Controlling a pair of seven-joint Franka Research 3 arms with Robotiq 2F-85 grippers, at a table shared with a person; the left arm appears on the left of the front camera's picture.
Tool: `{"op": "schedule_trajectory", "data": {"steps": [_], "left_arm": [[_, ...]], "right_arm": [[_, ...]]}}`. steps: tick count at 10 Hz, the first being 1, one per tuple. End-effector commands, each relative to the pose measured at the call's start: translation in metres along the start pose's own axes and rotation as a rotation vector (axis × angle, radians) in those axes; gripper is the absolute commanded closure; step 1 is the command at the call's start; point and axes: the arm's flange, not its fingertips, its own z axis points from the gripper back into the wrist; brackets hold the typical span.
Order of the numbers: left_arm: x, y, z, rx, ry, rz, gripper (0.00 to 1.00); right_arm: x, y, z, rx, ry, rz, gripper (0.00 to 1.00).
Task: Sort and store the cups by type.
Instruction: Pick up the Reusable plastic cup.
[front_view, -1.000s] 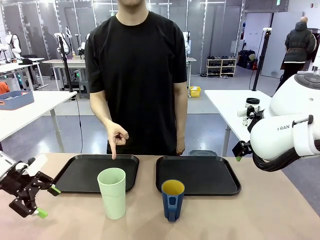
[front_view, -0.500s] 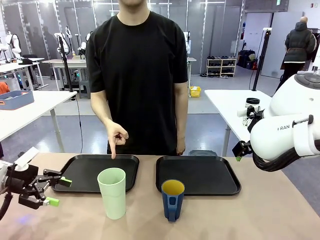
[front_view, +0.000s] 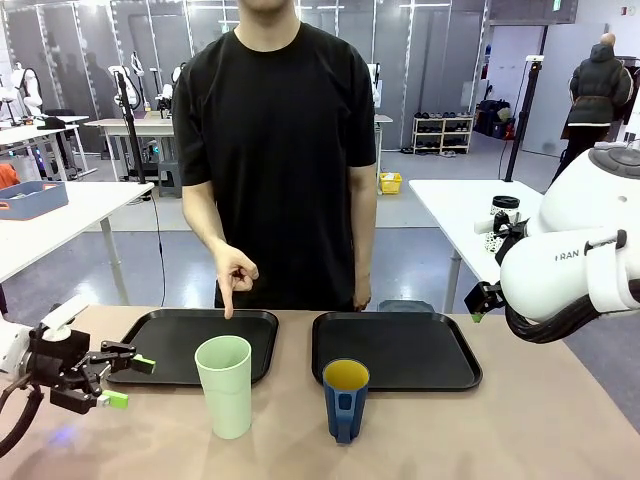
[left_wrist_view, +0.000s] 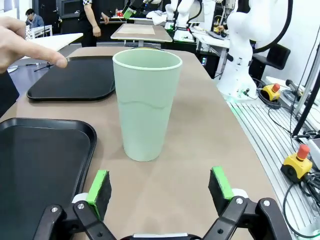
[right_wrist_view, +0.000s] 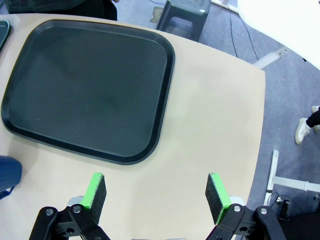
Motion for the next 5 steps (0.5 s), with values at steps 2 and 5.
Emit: {"op": "schedule_trajectory", "data": {"steps": [2,5], "left_arm": [[-0.0005,-0.0037,-0.0002,-0.007,0.004,-0.012,0.0],[-0.0006,-0.0007,0.0,-0.002,0.001,0.0,0.0]], "right_arm": [[-0.002,0.0001,-0.0013,0.001,0.001,0.0,0.0],[-0.002,0.0001,-0.0013,0.001,0.001,0.0,0.0]]}}
